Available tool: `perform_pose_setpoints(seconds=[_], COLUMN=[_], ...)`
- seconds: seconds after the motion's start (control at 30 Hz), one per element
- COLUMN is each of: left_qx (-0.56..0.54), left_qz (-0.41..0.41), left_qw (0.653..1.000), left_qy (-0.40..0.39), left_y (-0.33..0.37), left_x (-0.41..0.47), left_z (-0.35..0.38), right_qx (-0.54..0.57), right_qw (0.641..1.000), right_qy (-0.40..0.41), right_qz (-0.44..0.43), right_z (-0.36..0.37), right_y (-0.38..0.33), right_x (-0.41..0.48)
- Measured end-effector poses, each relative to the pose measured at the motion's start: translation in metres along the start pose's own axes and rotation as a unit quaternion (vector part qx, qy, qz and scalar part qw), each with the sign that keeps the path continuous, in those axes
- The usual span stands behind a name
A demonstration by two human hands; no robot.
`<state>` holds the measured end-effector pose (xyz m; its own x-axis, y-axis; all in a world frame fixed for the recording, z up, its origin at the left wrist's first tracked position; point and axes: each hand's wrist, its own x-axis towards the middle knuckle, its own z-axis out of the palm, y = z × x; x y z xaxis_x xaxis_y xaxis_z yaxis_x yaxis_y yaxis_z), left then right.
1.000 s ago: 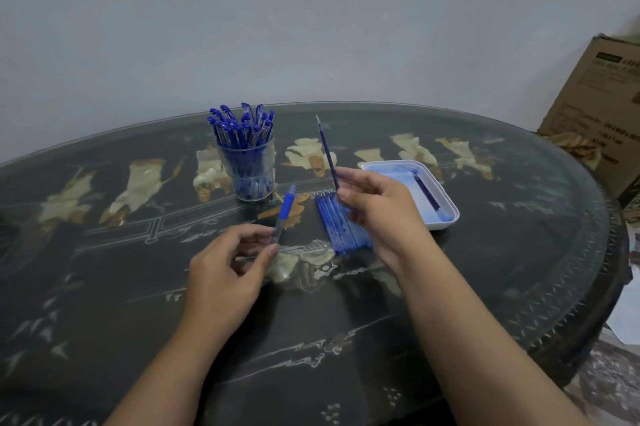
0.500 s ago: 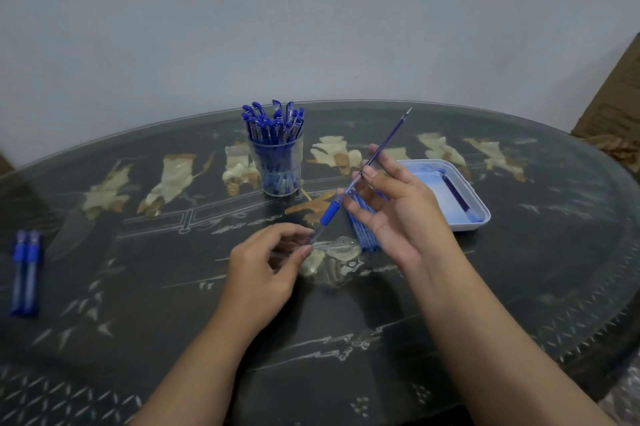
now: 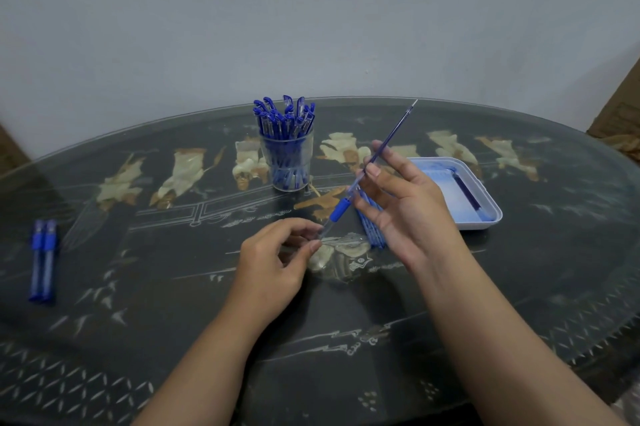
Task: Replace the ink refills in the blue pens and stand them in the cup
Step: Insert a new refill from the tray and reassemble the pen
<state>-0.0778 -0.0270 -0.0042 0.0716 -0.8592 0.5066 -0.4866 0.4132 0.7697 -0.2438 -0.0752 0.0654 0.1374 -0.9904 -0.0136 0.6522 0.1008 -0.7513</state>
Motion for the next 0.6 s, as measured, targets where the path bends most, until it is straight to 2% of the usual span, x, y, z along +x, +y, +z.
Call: perform_pose_setpoints(seconds=[0.4, 0.6], left_qx=[-0.010, -0.003], left_qz=[-0.004, -0.004], left_qw=[1.000, 1.000], left_qy=[0.008, 0.009], left_y=[-0.0011, -0.0005], left_x=[0.0006, 0.0007], left_z=[-0.0001, -0.0003], right_qx=[0.052, -0.001], right_qw=[0.998, 0.999], right_qy=[-0.007, -0.004], right_qz=[0.022, -0.036], right_z=[-0.0009, 0.0000], right_y=[0.0015, 0.0027], right_x=[0.0015, 0.0001])
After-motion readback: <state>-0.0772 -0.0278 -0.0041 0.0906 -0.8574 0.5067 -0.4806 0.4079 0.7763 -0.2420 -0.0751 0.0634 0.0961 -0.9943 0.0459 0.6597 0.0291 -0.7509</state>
